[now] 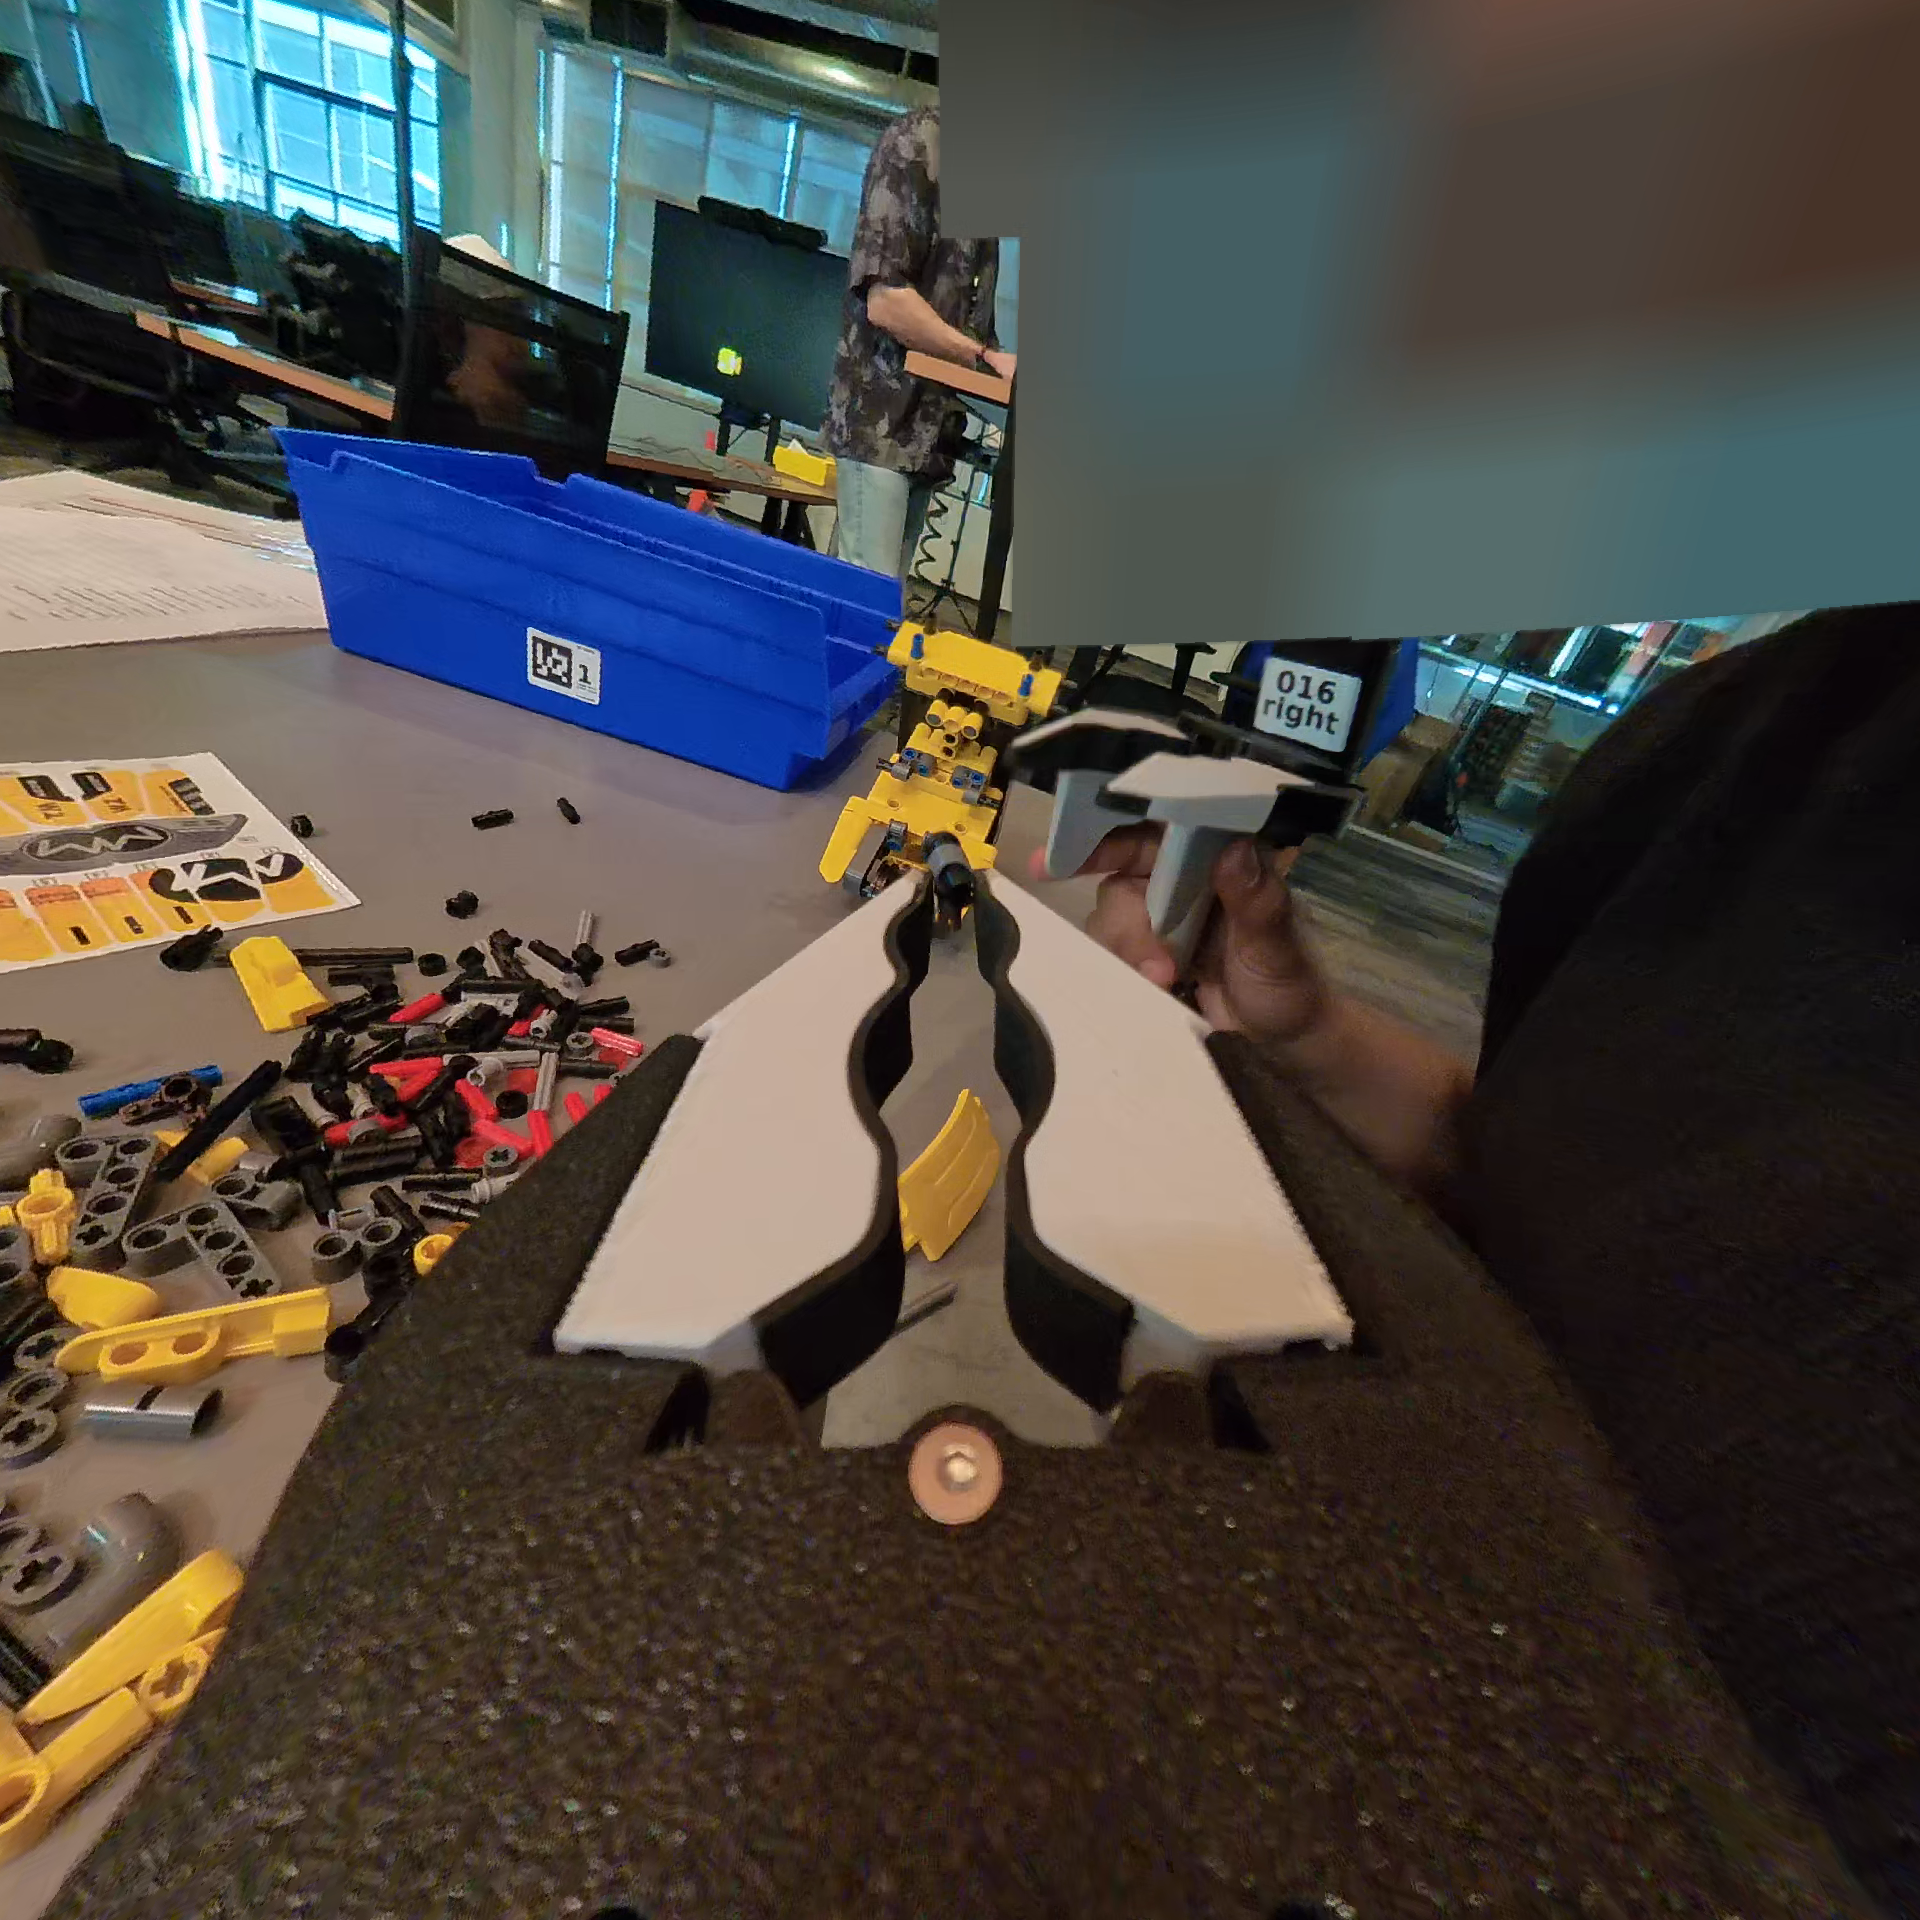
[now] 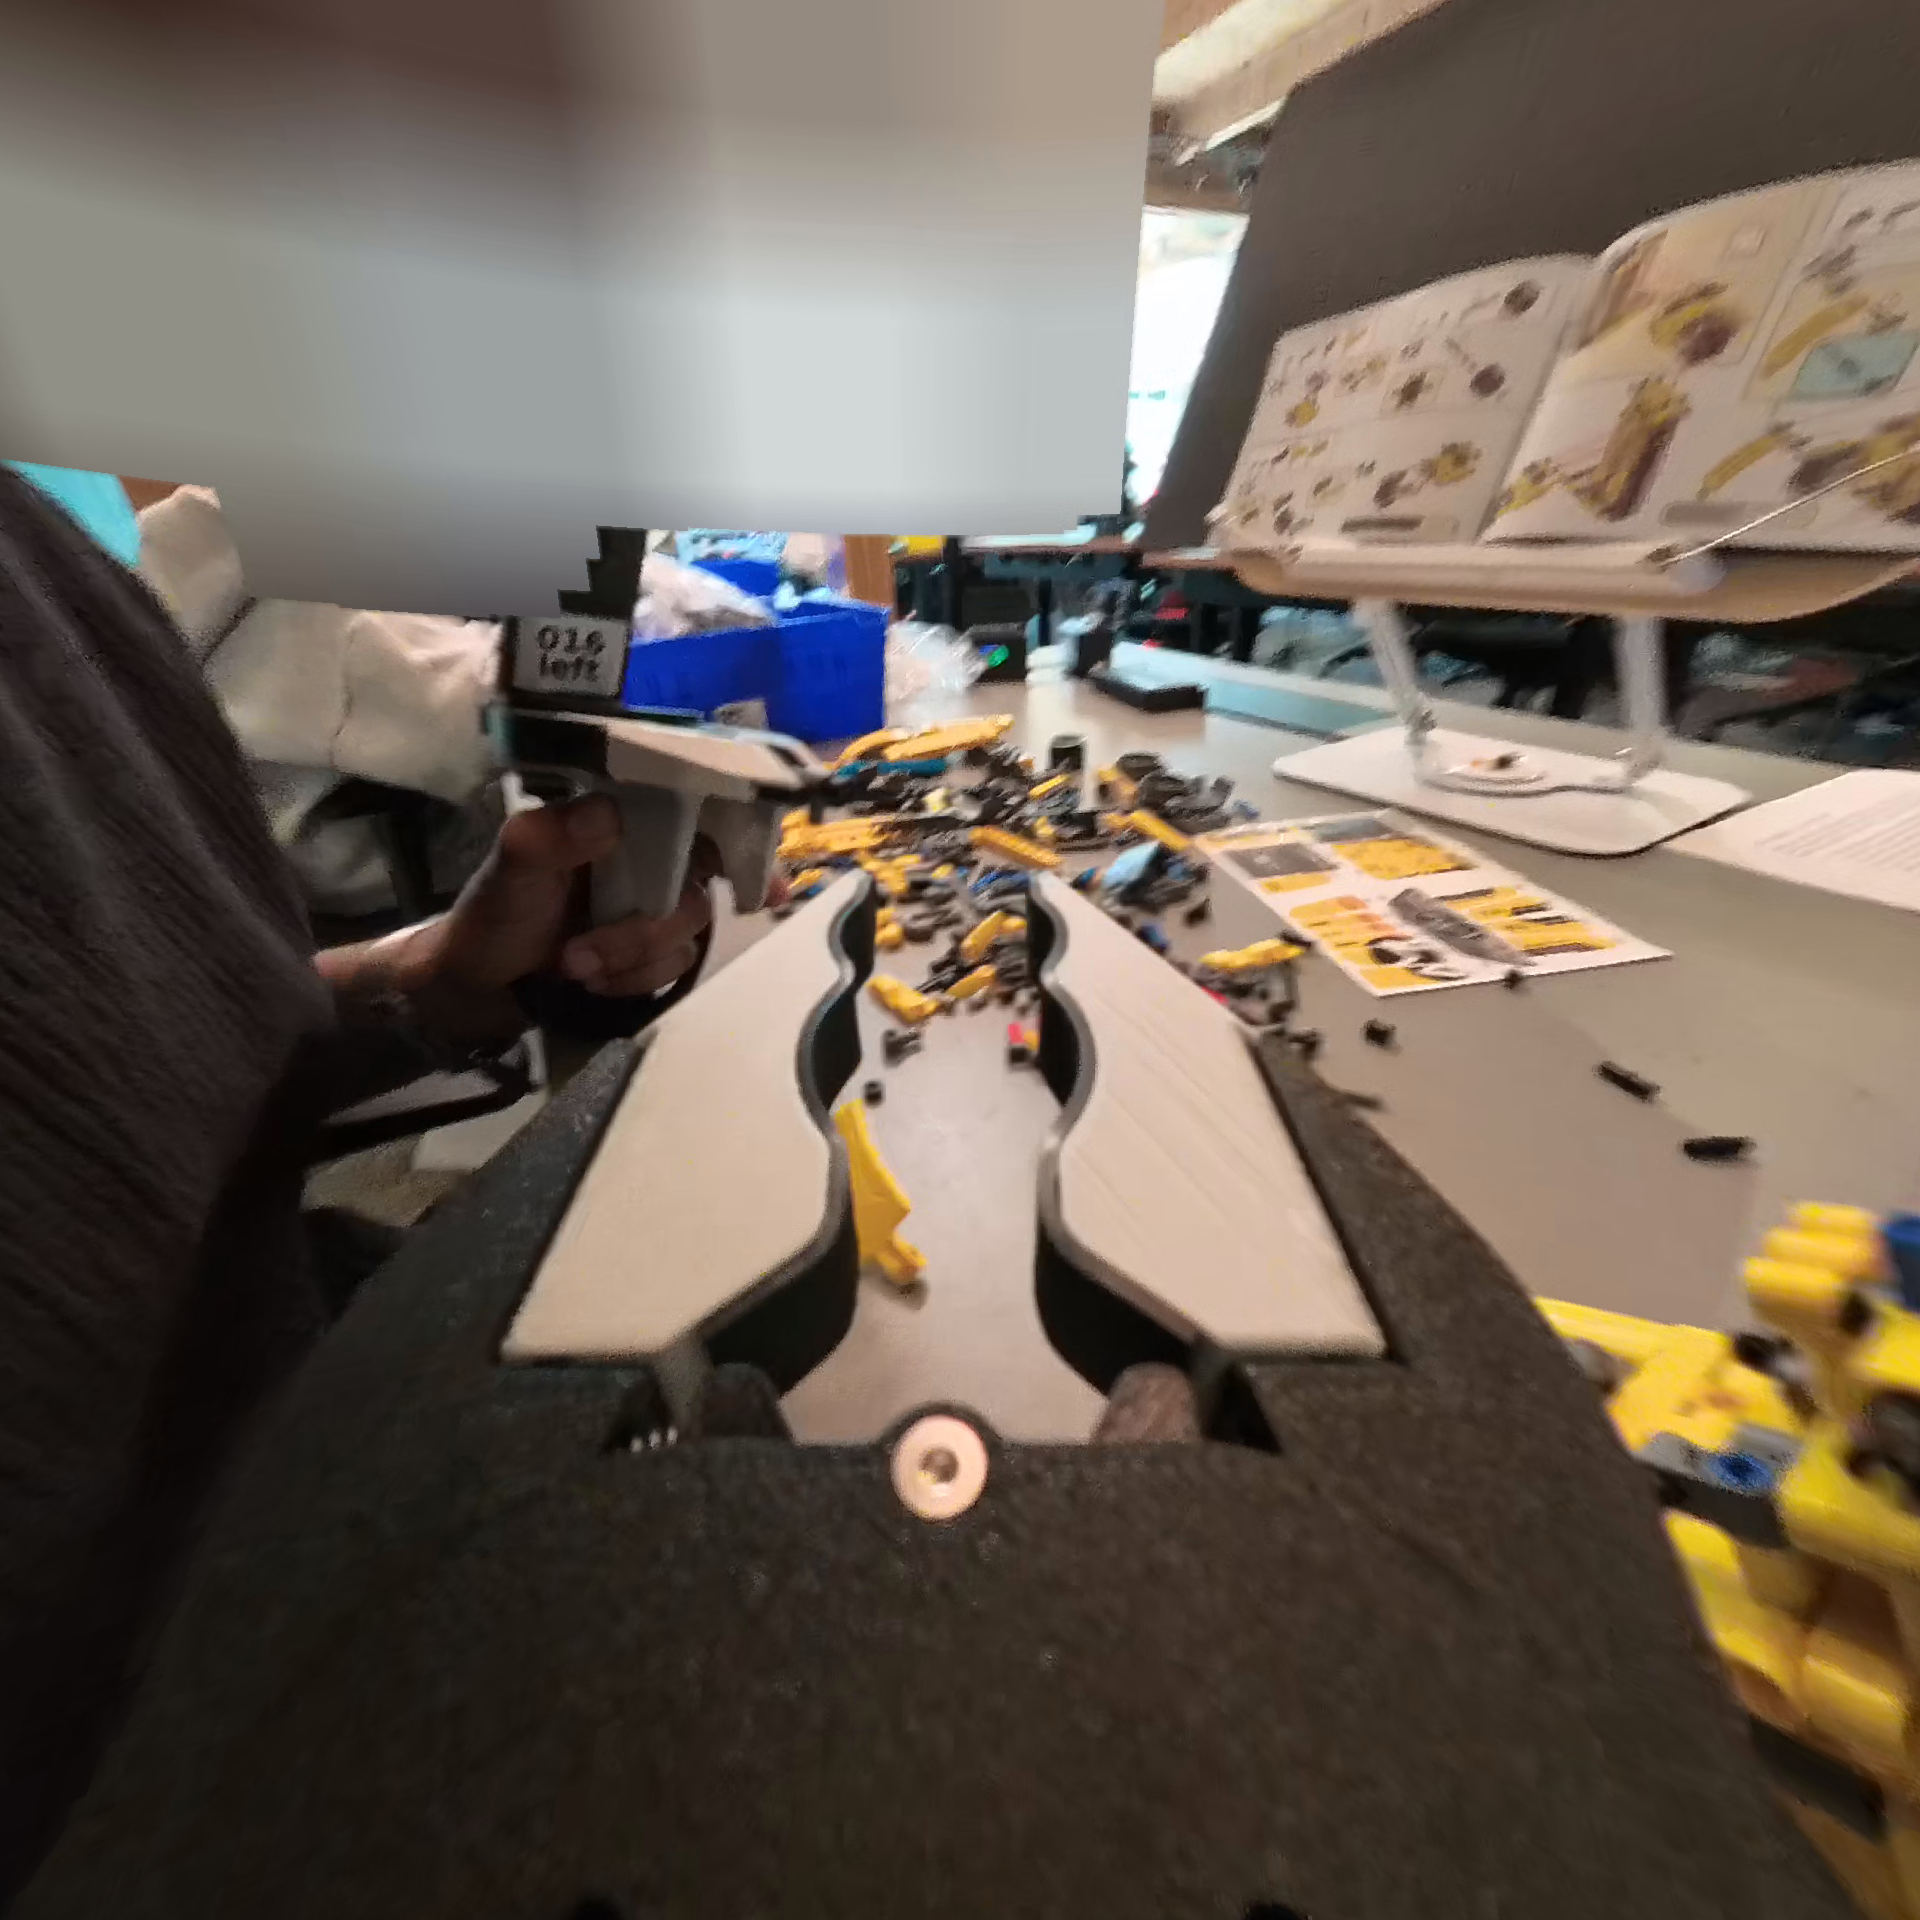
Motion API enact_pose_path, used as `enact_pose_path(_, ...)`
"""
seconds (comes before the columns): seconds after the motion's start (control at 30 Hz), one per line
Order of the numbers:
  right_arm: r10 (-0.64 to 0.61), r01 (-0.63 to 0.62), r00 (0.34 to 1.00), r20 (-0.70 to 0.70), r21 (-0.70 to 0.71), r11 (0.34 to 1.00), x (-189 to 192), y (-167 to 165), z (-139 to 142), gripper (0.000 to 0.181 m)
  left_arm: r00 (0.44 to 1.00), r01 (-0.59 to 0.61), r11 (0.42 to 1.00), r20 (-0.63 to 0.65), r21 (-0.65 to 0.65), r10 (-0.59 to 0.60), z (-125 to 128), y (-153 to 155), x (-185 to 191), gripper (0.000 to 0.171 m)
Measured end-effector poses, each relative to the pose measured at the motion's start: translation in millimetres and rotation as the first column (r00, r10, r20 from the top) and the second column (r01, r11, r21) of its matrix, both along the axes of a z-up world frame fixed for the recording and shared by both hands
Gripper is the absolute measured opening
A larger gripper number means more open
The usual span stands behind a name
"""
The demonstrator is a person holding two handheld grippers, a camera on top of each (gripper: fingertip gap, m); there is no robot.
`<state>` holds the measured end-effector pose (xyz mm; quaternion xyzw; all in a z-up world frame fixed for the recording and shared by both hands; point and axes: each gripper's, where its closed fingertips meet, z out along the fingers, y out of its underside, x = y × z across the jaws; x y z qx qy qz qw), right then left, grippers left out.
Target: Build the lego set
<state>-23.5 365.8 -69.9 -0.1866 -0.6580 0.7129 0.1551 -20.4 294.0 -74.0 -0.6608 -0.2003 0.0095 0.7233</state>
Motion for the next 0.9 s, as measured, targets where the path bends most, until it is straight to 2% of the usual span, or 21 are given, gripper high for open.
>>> enact_pose_path(0.17,-0.256,0.235,0.948,-0.188,-0.124,0.964,5,35,25,0.027,1.0,-0.005,1.0,-0.023,-0.027,0.005,-1,3,2,0.007)
enact_pose_path(0.3,-0.33,0.28,0.889,-0.316,-0.194,0.94,27,46,36,0.027,1.0,-0.004,0.999,-0.029,-0.039,0.003,-2,5,3,0.007)
enact_pose_path(0.43,-0.434,0.336,0.832,-0.347,-0.308,0.89,35,66,46,0.027,1.0,-0.008,1.0,-0.017,-0.011,0.008,0,1,1,0.007)
enact_pose_path(0.63,-0.391,0.336,0.872,-0.296,-0.22,0.916,25,55,37,0.027,1.0,0.004,1.0,-0.015,0.01,-0.004,2,0,2,0.007)
enact_pose_path(0.77,-0.334,0.313,0.922,-0.194,-0.134,0.94,24,37,26,0.04,0.983,0.183,0.98,-0.047,0.072,-0.18,11,6,30,0.007)
enact_pose_path(0.9,-0.124,0.119,0.988,-0.094,-0.058,0.991,46,-16,10,0.042,0.947,0.319,0.946,-0.067,0.058,-0.315,11,14,54,0.007)
